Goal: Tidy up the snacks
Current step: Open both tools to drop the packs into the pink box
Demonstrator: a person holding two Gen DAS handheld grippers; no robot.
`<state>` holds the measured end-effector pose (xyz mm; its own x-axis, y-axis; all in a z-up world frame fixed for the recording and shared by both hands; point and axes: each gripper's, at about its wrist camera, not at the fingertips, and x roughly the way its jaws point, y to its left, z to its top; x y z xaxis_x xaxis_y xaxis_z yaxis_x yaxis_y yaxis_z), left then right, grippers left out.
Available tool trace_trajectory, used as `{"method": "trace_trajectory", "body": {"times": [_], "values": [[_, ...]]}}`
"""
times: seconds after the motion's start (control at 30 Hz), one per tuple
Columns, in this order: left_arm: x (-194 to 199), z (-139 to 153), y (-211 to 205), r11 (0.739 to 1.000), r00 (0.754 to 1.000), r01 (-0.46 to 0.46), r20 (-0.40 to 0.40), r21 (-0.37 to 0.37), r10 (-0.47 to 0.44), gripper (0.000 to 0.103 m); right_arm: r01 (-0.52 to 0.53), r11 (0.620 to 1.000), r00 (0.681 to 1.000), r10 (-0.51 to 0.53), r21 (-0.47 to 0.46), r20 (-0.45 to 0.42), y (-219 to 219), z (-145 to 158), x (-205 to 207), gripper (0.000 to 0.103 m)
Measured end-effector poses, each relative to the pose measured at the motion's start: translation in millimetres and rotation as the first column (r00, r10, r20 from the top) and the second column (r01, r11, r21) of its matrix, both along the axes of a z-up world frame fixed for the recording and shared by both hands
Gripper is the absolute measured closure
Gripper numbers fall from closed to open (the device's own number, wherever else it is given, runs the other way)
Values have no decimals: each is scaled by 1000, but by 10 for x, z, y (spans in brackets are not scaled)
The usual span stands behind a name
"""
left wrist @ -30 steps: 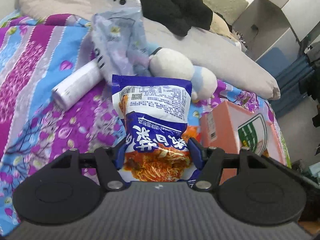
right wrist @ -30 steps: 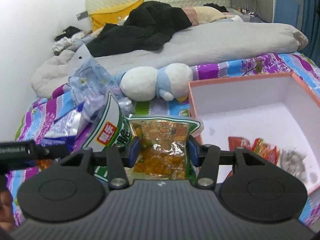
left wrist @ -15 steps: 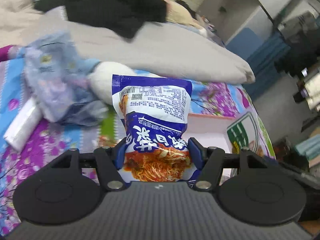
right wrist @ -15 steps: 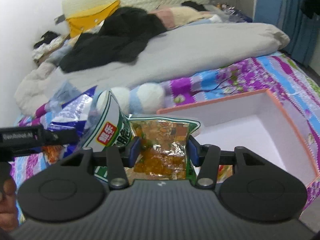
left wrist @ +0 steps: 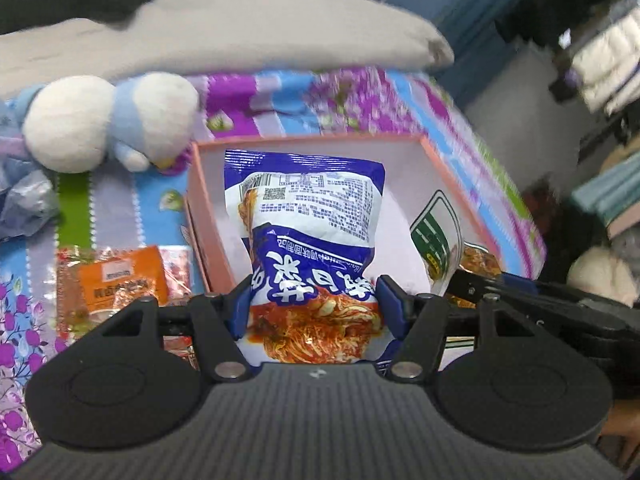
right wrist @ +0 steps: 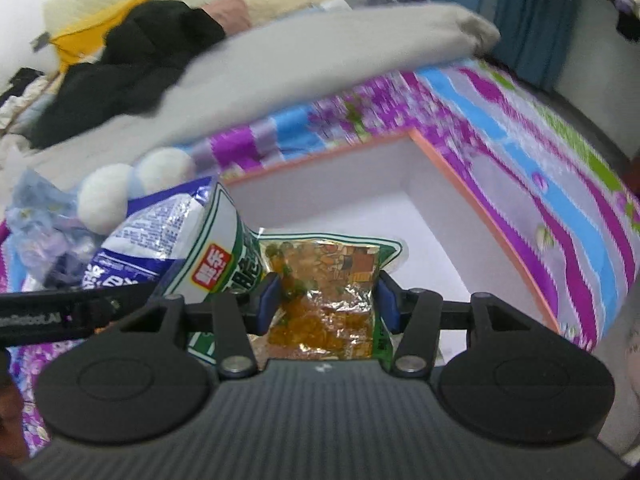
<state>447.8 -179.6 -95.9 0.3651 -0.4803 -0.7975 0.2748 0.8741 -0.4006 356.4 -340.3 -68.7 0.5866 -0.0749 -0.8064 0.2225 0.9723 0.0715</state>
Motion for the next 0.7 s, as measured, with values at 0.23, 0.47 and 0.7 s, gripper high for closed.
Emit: {"method": "trace_trajectory", "body": {"times": [0.23, 0.47, 0.7], "values": [[22, -328, -237, 1000, 999, 11, -47, 15, -10, 35, 36, 998, 996, -32, 44, -84, -235, -495, 19, 46], [1, -407, -228, 1000, 999, -14, -36, 25, 14, 17, 56, 997, 995, -52, 52, -81, -354, -671, -28, 38], [-241, -180, -73, 999, 997, -45, 56, -10, 46, 15, 43, 999, 998, -44, 27, 34, -301, -528, -224, 38]]}}
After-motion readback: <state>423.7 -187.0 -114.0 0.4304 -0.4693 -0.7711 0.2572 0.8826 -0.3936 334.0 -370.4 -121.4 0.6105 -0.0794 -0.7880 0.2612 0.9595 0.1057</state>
